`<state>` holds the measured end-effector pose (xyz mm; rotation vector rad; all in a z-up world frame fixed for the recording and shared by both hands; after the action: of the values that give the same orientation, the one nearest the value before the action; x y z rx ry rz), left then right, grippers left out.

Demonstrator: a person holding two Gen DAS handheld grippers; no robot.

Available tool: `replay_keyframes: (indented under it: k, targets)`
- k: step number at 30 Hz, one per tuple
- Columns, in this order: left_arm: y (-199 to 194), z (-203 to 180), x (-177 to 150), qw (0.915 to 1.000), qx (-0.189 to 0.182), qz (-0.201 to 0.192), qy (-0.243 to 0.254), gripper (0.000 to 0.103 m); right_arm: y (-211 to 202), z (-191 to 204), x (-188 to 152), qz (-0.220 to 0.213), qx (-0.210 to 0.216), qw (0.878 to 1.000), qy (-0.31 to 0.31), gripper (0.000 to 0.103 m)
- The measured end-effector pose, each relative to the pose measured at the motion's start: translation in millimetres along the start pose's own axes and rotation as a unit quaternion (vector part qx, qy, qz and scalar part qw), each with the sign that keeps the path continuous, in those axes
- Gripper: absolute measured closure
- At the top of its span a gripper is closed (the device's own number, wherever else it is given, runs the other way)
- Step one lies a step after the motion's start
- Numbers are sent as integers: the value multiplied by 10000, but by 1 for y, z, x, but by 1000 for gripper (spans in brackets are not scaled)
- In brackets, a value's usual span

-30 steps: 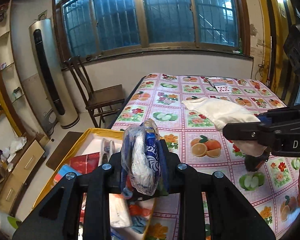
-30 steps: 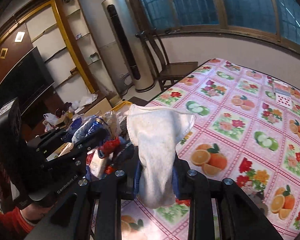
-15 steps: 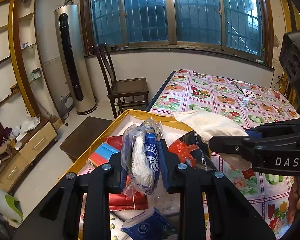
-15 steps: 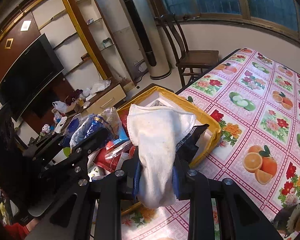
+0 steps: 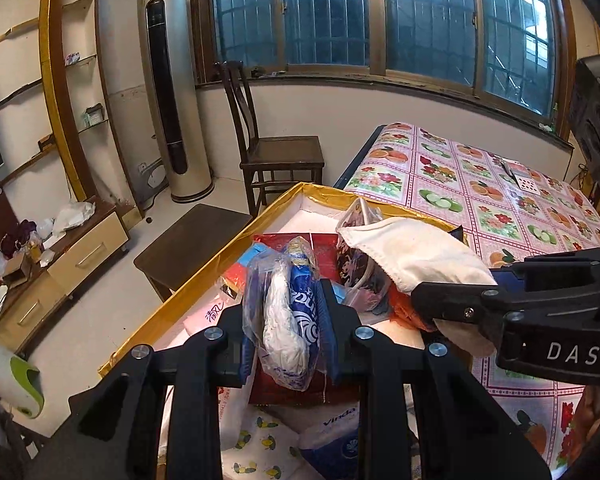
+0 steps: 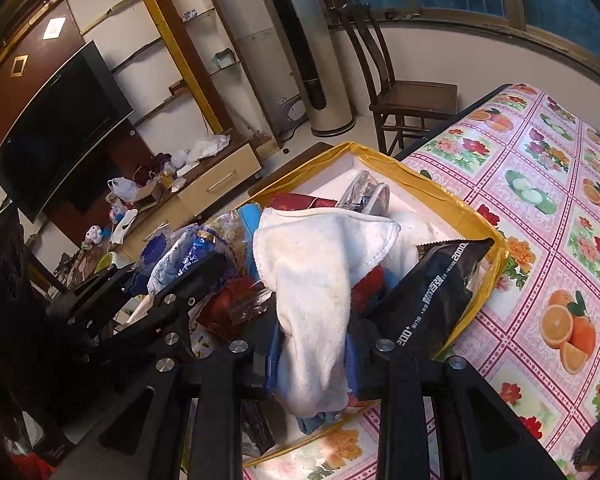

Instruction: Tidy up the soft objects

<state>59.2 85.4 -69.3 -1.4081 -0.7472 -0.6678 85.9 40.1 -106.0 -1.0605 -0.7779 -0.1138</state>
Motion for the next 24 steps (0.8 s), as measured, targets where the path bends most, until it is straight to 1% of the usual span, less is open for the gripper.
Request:
replay_keyframes:
  k: [3, 4, 6, 8, 10, 11, 13, 15, 16, 18, 19, 21, 22, 23, 24]
  targets:
    - [3, 1, -2, 10000, 16, 41, 5, 78, 8, 0, -1, 73, -85, 9999, -15, 73]
    - [3, 1, -3, 10000, 19, 50, 3, 78, 13, 1, -3, 147, -97, 9998, -19, 66]
    - [5, 2, -4, 9999, 69, 103, 11, 76, 20, 0, -7, 230, -120, 9997, 21, 59]
    - [6, 5, -6, 9998, -4, 156, -113, 75, 20, 0, -9, 184, 35, 9998, 121, 58]
    - [8, 9, -10, 9996, 6, 247, -162, 70, 12, 0, -9, 44, 216, 9994, 284, 47]
    - [9, 11, -11, 9994, 73, 288, -169, 66, 6, 2, -8, -32, 309, 9989, 344, 43]
    - [7, 14, -12, 9991, 114, 324, -232, 60, -9, 4, -4, -224, 483, 9977, 425, 32]
    - [1, 19, -10, 9990, 134, 276, -335, 50, -25, 8, 0, -410, 603, 9965, 420, 28]
    - [-4, 21, -8, 9990, 174, 206, -368, 47, -34, 10, 1, -509, 619, 9960, 397, 27]
    - [-14, 24, -2, 9989, 257, 35, -380, 38, -50, 10, 1, -662, 668, 9947, 413, 25]
    - [-20, 26, 0, 9988, 303, -49, -370, 35, -57, 9, 0, -738, 749, 9934, 456, 24]
    - [-33, 27, 6, 9984, 394, -229, -349, 26, -71, 6, -5, -871, 889, 9905, 582, 24]
    - [-39, 26, 9, 9980, 414, -311, -350, 25, -77, 4, -9, -944, 955, 9887, 661, 23]
    - [-45, 25, 11, 9977, 432, -372, -359, 21, -84, 0, -13, -1021, 1012, 9868, 749, 23]
    - [-50, 24, 14, 9975, 427, -426, -370, 20, -90, -5, -19, -1093, 1053, 9847, 857, 22]
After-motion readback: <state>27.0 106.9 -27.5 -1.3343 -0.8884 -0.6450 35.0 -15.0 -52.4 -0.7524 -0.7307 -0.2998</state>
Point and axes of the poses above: each gripper's, at about its wrist camera, not at the fingertips, and y roughly the way its jaws point, z to its left, x to its top, the point moved 9 cm from there along y, roughly the way its jaws point, and after that the axes turned 1 degree about -y, right-handed, at the moved point
